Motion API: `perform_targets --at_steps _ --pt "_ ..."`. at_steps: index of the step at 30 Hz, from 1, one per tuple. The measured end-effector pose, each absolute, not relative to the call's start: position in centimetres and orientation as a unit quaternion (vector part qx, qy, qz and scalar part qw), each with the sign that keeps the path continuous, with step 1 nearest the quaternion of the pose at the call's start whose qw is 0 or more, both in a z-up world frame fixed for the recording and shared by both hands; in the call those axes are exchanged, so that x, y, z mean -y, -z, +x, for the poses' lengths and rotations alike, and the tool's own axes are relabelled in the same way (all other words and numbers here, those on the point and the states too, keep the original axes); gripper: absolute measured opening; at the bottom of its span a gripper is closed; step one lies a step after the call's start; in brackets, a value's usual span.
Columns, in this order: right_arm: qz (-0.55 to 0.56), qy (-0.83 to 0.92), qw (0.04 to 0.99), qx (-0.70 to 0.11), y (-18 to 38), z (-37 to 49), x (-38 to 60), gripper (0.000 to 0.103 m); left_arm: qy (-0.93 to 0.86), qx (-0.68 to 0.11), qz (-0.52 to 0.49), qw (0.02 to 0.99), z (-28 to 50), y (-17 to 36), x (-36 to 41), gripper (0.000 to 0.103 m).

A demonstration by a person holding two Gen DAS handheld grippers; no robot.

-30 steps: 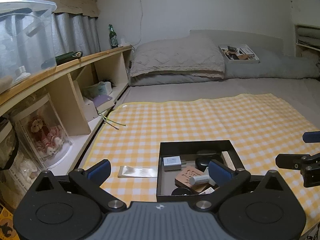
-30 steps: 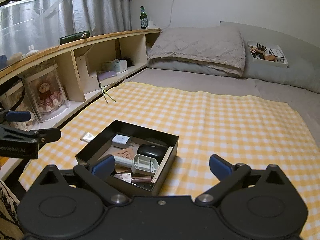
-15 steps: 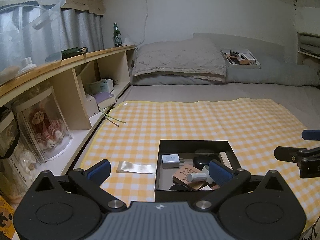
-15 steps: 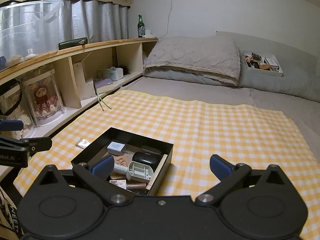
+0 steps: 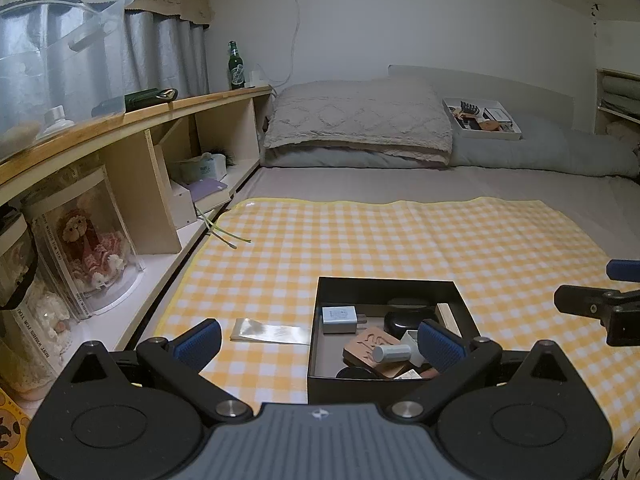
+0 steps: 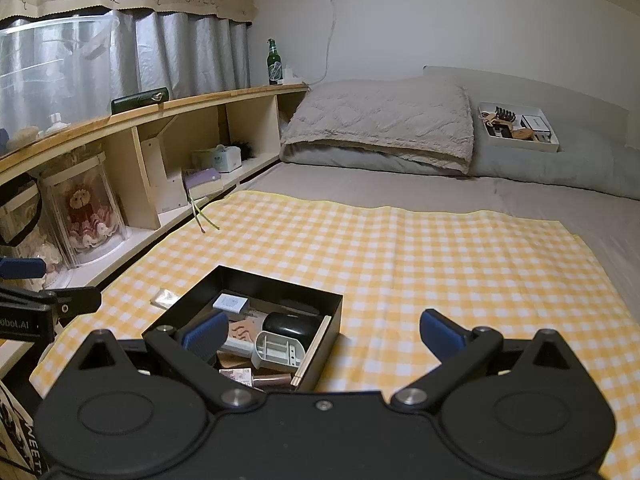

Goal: Organize rigid objects

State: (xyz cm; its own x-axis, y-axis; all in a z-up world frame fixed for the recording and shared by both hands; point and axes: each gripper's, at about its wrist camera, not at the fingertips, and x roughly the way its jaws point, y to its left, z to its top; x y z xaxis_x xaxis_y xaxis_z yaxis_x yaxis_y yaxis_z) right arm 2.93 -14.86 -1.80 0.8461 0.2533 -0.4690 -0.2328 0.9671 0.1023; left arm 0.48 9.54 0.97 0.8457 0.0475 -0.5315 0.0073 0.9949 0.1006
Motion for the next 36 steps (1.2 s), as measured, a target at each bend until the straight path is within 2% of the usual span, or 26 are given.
perform_targets --at_steps 36 --pt "0.016 -0.132 0.961 -0.241 1.47 2.73 14.85 0.103 -0.012 -0.281 0.05 0.958 0.52 -0.91 -9.55 0.103"
